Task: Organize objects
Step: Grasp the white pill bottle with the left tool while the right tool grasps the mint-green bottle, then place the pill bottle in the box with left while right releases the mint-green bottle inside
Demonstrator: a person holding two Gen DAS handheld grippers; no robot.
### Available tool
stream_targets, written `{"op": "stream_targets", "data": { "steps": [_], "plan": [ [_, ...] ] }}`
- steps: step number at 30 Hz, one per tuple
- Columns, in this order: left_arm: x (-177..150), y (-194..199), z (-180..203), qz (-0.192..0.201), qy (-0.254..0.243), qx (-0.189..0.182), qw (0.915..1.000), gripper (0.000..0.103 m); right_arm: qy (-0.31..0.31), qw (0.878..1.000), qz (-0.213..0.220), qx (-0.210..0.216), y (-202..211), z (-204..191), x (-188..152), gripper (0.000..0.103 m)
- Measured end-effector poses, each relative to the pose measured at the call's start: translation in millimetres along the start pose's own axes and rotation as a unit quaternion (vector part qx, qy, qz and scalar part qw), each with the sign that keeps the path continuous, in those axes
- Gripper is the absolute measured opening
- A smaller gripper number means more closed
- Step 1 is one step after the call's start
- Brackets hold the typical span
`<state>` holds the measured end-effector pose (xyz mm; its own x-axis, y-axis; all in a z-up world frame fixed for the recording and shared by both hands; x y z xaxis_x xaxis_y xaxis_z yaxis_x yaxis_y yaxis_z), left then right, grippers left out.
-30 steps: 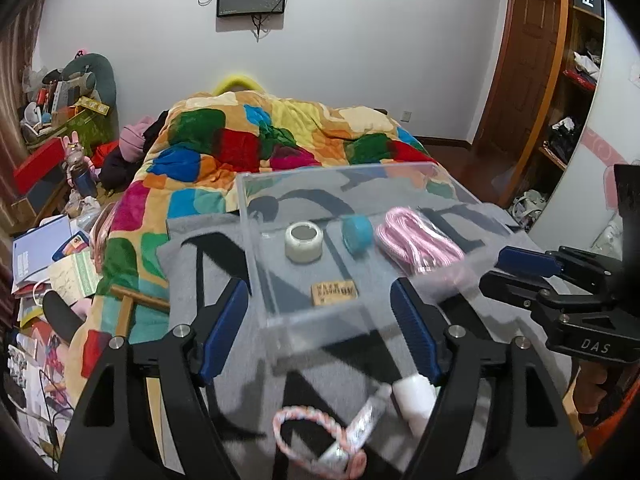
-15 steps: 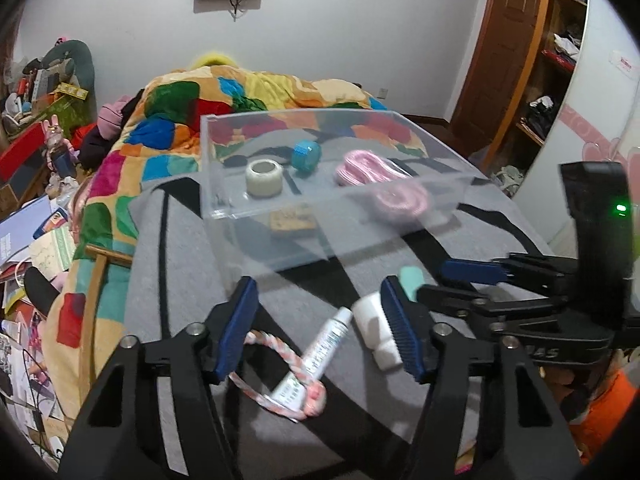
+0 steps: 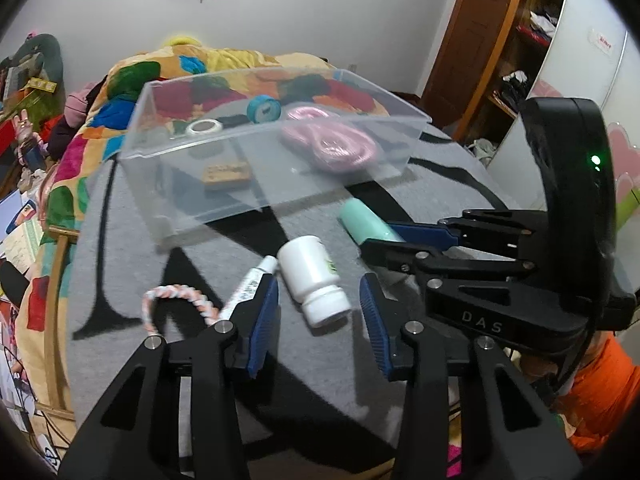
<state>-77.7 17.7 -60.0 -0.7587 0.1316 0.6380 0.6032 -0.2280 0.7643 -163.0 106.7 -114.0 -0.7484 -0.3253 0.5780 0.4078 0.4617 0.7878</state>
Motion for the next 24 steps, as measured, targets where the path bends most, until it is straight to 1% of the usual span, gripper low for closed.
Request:
{"op": "stream_targets", "data": {
  "steps": [2,7,9,16,24],
  "plan": [
    [1,-7,2,-0.006,0.003,0.001,1.0,0.042,0.005,1.0,-0.001,-0.005,0,5,-4,0.015],
    [4,-22,-3,-0.015,0.023,0.001,0.9996,0.04,0.0,1.0,0.008,-0.006,4,11,-8,0.015],
    [4,-26,-3,-0.017,0.023,0.004,0.9996,0.03,-0.005,1.0,0.014,-0.005,6,12,-9,0.015],
    [6,-20,-1,0.006,0.013,0.018,0.9997,0.03,-0.02,0.999,0.033,0.008,20,17,-5,0.015],
    [29,13,-3,0.056,0.014,0.016,0.9982,0.03,-0.021,0.997,0.073,0.016,46,15,15,0.015]
  ]
}}
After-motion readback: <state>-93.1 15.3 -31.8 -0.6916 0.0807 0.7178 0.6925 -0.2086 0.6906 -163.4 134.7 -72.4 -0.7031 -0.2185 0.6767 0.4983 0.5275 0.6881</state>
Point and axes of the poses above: each gripper's, at about its wrist camera, not at the fingertips, and y roughly against the way its jaws point, z to its right, x to its top, the point moved 3 cm from there along -y, roughly the way its jaws point, and after that the axes turned 7 degrees about -y, right-handed, at the moved point
